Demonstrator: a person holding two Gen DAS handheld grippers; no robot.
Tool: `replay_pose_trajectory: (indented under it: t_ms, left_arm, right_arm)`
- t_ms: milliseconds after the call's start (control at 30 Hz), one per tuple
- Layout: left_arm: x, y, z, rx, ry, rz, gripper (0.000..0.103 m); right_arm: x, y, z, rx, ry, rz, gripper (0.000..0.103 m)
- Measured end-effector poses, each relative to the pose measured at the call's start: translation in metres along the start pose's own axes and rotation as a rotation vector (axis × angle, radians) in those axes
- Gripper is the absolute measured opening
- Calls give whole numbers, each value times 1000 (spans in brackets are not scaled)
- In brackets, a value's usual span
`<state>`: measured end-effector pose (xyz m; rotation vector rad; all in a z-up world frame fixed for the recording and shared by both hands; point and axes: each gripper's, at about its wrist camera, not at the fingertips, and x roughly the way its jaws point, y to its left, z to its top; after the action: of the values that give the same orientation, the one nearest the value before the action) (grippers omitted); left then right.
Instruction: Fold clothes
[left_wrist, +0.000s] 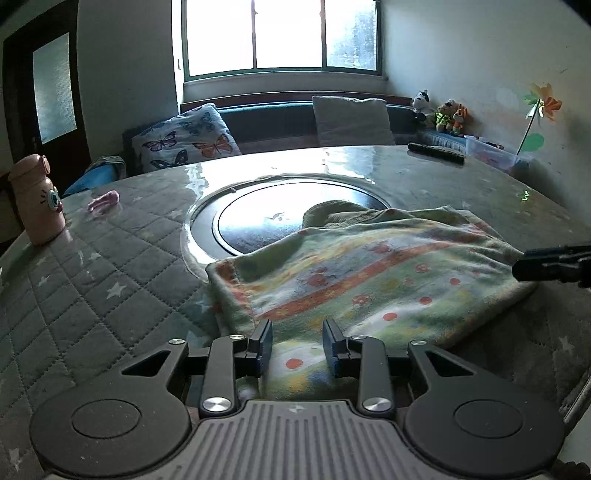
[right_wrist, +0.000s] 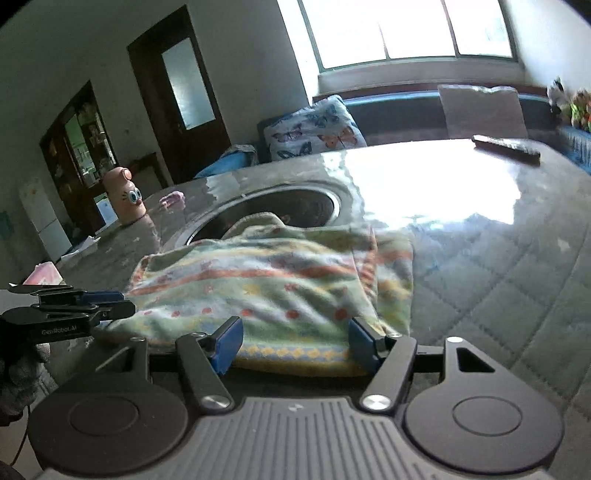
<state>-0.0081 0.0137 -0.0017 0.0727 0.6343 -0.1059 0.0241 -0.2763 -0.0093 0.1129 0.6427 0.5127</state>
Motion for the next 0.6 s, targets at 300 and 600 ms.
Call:
replay_pose_trajectory:
  t_ms: [300, 600]
  left_arm:
    - [5, 12, 1, -36, 19, 27, 33]
    - [17, 22, 12, -41, 26, 42, 33]
  right_arm:
    - [31, -10, 8, 64, 30, 20, 63]
    - [39, -9, 22, 49, 14, 18, 63]
